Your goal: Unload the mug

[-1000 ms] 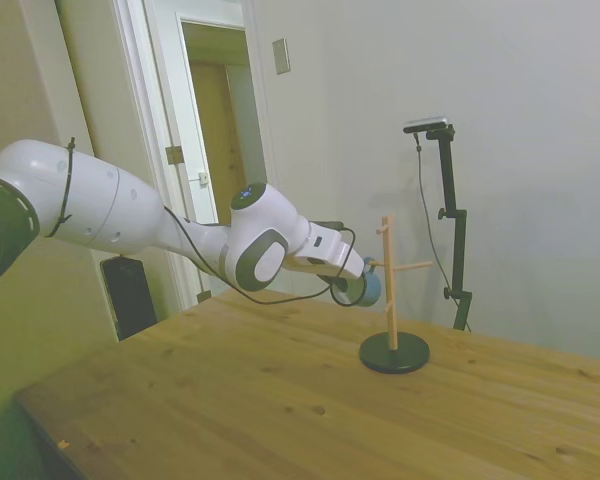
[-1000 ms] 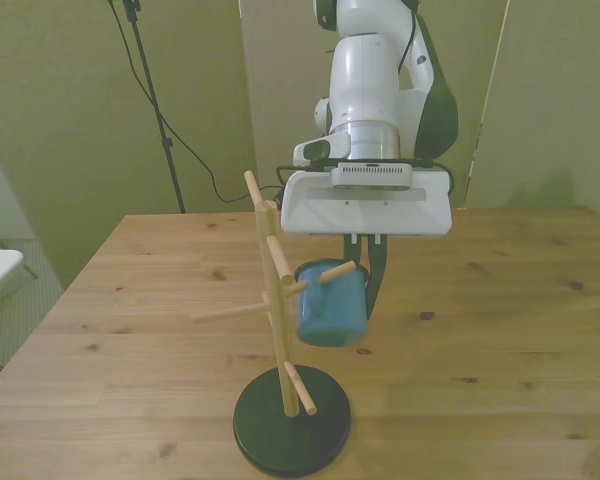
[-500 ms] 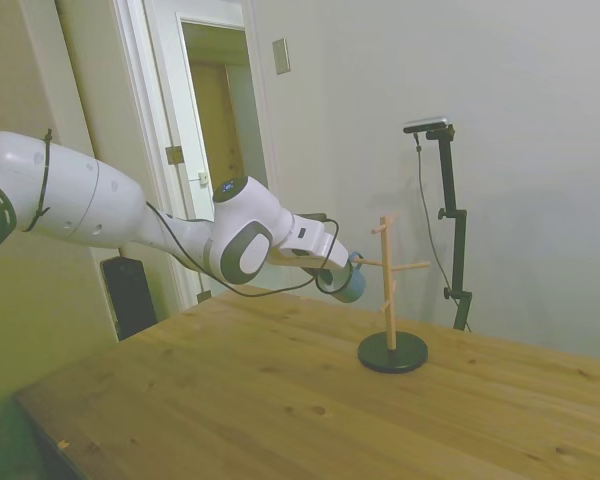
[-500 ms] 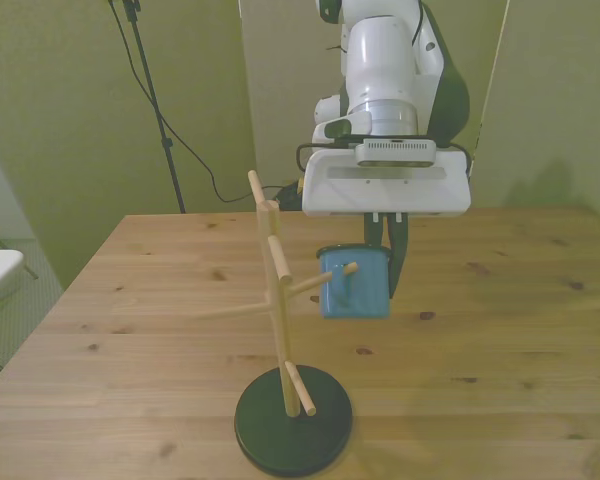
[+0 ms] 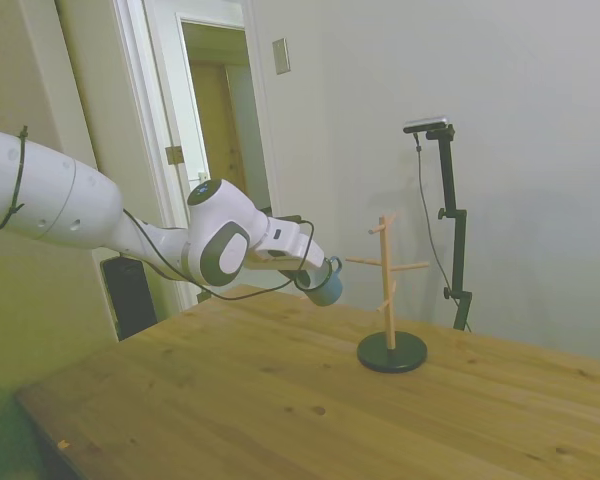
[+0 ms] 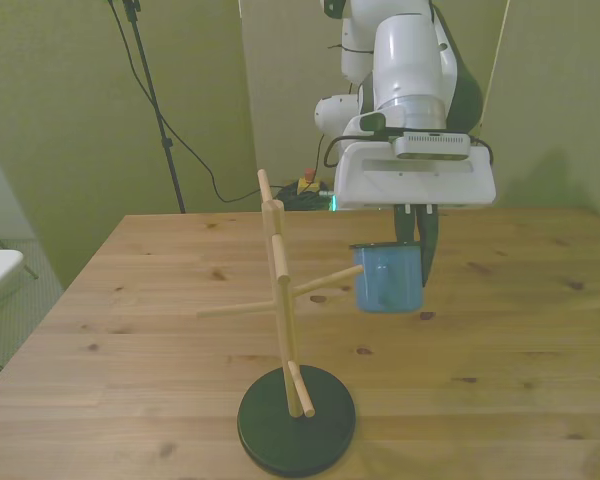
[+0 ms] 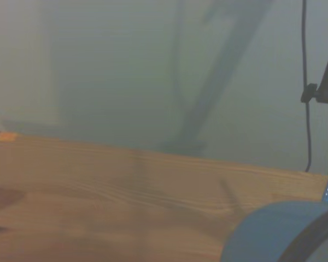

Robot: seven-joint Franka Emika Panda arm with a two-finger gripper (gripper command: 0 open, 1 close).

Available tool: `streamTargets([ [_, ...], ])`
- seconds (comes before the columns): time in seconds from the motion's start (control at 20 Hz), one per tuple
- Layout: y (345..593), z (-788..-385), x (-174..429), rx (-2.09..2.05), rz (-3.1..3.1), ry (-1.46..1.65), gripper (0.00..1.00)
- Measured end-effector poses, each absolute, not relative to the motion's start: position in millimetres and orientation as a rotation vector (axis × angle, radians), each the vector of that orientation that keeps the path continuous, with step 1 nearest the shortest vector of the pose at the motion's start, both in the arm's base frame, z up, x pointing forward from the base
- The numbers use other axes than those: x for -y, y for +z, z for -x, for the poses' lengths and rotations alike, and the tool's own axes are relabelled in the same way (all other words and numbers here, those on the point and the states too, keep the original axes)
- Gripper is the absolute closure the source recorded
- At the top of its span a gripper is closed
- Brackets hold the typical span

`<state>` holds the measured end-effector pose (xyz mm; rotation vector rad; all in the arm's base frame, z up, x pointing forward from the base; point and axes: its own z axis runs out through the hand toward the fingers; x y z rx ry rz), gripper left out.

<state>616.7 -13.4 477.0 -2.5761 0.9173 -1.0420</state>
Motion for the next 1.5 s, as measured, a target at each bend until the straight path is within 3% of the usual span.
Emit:
streamTargets([
  [0.7,422,-533,-35,-0.855,2.825,-0.587,1.00],
  [1.1,368,-525,-32,-0.871,2.909,-0.373,1.00],
  [1.25,367,-527,-31,-0.878,2.921,-0.335,1.00],
  [1.3,367,-528,-30,-0.881,2.925,-0.320,0.00],
  [1.5,368,-528,-29,-0.886,2.935,-0.292,0.00],
])
